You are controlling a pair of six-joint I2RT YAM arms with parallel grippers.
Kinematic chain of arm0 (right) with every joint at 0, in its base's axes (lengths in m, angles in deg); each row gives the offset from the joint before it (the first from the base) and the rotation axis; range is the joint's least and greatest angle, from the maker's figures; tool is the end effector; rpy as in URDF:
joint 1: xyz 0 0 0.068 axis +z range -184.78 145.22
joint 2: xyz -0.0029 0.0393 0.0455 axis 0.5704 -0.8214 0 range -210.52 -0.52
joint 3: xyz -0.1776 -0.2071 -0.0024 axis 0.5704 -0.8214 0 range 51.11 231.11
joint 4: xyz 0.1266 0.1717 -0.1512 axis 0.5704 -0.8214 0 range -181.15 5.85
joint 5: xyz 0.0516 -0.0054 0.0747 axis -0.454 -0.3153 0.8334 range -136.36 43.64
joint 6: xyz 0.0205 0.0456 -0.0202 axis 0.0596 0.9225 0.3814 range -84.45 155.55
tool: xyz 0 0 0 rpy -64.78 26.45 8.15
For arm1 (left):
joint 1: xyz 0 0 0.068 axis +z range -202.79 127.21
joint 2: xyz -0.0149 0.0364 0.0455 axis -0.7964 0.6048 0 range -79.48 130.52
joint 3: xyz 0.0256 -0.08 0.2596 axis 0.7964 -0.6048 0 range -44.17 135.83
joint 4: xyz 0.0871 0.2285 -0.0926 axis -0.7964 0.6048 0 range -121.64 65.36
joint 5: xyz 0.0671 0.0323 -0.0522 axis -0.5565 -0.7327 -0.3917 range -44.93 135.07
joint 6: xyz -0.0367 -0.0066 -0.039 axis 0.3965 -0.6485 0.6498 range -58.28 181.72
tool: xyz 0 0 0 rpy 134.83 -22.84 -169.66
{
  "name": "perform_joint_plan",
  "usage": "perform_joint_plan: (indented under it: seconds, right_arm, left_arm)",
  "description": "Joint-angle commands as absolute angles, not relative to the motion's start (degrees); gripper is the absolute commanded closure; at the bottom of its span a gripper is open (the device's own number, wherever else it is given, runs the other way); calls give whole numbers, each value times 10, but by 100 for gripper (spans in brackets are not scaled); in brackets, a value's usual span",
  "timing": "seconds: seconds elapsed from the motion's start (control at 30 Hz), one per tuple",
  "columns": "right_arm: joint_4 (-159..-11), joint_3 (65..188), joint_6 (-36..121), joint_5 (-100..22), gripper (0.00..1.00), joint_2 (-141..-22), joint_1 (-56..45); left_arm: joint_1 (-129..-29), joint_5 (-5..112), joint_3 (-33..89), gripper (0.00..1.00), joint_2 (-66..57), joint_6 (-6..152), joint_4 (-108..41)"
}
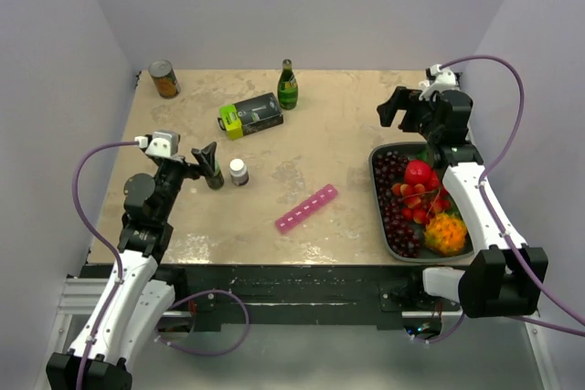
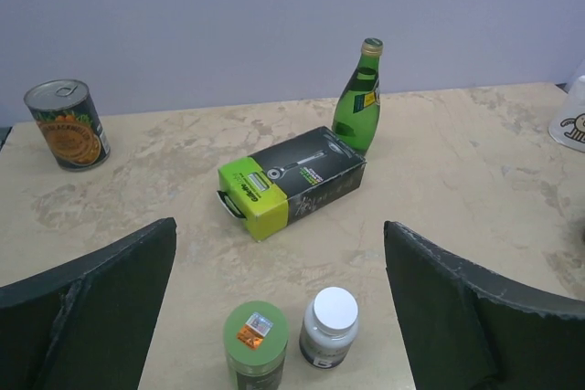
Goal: Sort the pills into containers
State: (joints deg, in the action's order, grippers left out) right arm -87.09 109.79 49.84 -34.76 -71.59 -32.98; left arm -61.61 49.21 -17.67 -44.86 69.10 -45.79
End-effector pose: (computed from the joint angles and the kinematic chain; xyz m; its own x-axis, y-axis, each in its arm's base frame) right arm 0.2912 0.0164 0.3405 -0.3116 0.2321 -0.9214 -0.1523 0.9450 0.2895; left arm 0.1603 -0.0274 0.2999 0.0744 -0.1410 -0.9872 0.2353 0.9645 -0.1201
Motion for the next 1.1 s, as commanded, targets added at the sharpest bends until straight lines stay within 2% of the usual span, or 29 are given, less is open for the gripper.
perform_joint_plan:
  seconds: [0.0, 0.07, 0.1, 0.17, 0.23, 0.33, 0.37, 0.4, 0.5, 0.67, 0.83, 1.07]
  right_arm:
    - [-845, 1121, 456, -284, 1, -710, -333]
    - [-860, 1139, 410, -201, 1, -723, -332]
    - [-862, 1143, 359, -87, 1, -728, -330]
    - [-899, 1161, 284, 11, 1, -741, -315]
    - [-943, 1187, 198, 61, 1, -764, -292]
    - [-1108, 1232, -29, 103, 1, -802, -220]
    - [-1199, 1241, -89, 102, 1, -811, -204]
    - [-1234, 1248, -184, 99, 1, -826, -189]
    - [-1293, 1244, -285, 90, 1, -836, -147]
    - [-1280, 1217, -291, 67, 1, -836, -117]
    - [-1291, 1185, -321, 58, 1, -813, -114]
    - [-1290, 1117, -375, 71, 1, -770, -114]
  left_arm:
    - [-623, 505, -161, 0, -447, 690, -481]
    - [-627, 510, -148, 0, -441, 695, -467]
    - [-628, 520, -142, 0, -435, 696, -449]
    - [-628, 534, -125, 0, -428, 703, -431]
    - [-629, 557, -117, 0, -421, 714, -413]
    - [-629, 589, -114, 0, -419, 727, -400]
    - [-629, 597, -114, 0, -414, 730, -398]
    - [-629, 612, -113, 0, -412, 732, -395]
    - [-630, 640, -111, 0, -405, 732, -383]
    - [-633, 691, -122, 0, -411, 727, -363]
    - [-649, 778, -150, 7, -414, 740, -376]
    - [-720, 779, -153, 10, -380, 746, -374]
